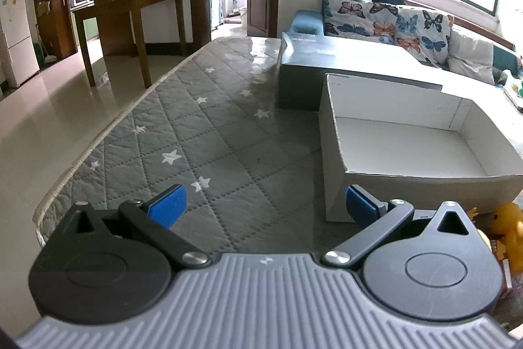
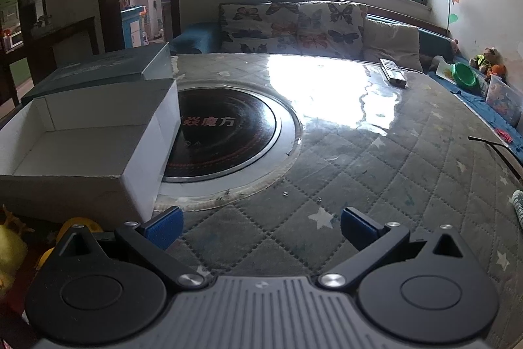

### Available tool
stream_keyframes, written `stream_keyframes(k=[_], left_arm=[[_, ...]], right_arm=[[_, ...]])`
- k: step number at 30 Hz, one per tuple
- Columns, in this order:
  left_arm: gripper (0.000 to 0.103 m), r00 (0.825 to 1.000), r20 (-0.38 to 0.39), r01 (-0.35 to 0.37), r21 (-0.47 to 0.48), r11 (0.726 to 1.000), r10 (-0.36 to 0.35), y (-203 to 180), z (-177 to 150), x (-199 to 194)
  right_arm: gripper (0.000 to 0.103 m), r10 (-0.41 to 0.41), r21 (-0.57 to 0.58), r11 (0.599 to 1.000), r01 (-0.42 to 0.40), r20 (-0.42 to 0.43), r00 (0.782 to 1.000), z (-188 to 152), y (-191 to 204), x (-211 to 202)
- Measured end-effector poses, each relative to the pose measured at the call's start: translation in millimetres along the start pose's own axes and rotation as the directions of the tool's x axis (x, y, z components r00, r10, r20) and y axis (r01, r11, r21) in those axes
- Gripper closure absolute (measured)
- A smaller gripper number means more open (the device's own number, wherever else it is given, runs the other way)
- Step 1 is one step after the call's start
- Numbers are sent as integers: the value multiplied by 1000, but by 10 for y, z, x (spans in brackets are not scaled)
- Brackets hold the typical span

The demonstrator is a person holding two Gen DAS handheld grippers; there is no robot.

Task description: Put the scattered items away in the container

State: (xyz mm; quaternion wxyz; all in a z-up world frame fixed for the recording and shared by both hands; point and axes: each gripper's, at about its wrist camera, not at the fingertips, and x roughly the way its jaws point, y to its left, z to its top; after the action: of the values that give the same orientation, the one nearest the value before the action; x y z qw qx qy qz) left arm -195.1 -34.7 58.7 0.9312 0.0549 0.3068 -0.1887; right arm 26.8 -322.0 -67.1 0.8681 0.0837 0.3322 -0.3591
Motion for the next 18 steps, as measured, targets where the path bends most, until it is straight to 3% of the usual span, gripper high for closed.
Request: stream_keyframes(k=[7,18], left_arm=[[0,1000,-9,20,-38,999,-20,-38,-30,-47],[0,998,-26,66,67,996,-65,-348,-57,-125]], right_arm=[[0,13,-3,1000,-13,11,1000,-20,24,-81],[0,38,-24,999,-37,41,998,2,109,-214]])
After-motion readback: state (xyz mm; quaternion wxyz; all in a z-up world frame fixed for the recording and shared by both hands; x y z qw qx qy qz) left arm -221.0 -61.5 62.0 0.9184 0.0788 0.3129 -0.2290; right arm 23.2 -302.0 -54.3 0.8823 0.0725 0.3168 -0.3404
